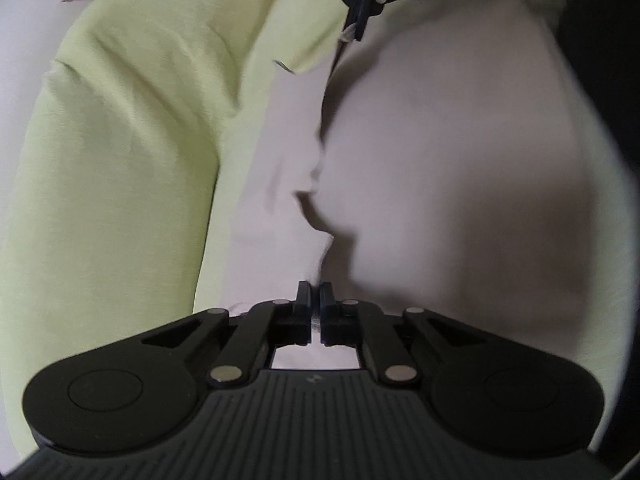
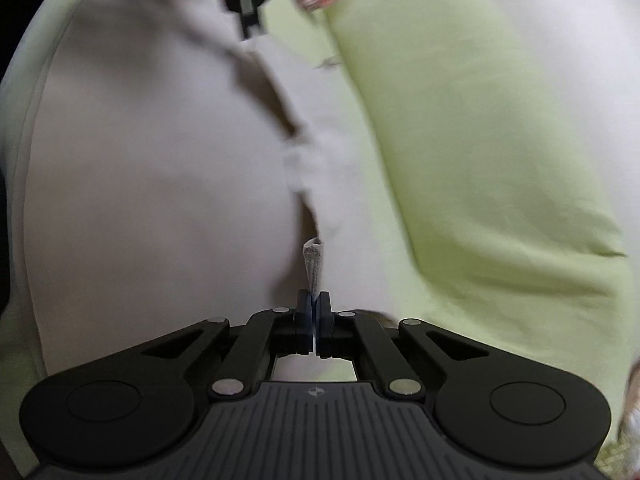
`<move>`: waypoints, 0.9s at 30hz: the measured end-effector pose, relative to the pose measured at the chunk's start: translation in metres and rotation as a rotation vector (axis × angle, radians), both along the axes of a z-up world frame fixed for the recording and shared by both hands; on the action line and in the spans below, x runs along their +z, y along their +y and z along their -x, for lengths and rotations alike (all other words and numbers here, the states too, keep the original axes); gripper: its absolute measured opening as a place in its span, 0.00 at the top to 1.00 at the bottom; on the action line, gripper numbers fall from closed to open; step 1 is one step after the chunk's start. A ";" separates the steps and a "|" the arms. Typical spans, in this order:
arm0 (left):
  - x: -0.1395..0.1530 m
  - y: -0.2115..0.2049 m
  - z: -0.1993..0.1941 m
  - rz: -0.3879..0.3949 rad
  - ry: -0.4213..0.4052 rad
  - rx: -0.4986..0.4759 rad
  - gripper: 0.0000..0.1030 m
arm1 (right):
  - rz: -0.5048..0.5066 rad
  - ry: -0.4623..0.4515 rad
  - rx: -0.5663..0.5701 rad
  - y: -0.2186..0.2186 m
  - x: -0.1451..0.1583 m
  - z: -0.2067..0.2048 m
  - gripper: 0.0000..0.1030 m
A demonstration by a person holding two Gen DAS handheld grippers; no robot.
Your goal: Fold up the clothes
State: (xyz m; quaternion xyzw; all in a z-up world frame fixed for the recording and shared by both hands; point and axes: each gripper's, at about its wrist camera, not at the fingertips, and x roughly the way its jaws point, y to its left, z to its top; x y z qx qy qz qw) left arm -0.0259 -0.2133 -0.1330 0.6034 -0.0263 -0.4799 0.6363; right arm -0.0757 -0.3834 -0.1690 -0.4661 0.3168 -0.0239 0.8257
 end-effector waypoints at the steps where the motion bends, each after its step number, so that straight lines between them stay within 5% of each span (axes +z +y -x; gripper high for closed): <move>1: 0.004 0.003 0.003 0.007 0.008 0.000 0.96 | 0.000 -0.011 -0.005 0.000 0.008 0.004 1.00; 4: 0.010 0.015 0.017 0.025 0.035 0.004 0.96 | -0.003 0.014 -0.009 0.002 0.019 0.019 1.00; 10: -0.013 0.037 0.053 -0.012 0.068 0.002 0.96 | -0.064 0.101 0.003 0.019 -0.005 0.043 1.00; 17: -0.022 0.050 0.063 0.019 0.081 0.049 0.95 | -0.142 0.042 -0.054 0.025 -0.006 0.042 1.00; 19: -0.028 0.047 0.061 0.012 0.045 0.046 0.93 | -0.104 0.076 -0.058 0.041 -0.012 0.046 0.98; 22: -0.040 0.035 0.056 -0.012 -0.022 0.046 0.84 | -0.062 0.082 -0.062 0.044 -0.023 0.043 0.78; 27: -0.060 0.033 0.057 -0.093 -0.143 -0.029 0.81 | -0.064 0.077 -0.070 0.051 -0.028 0.052 0.77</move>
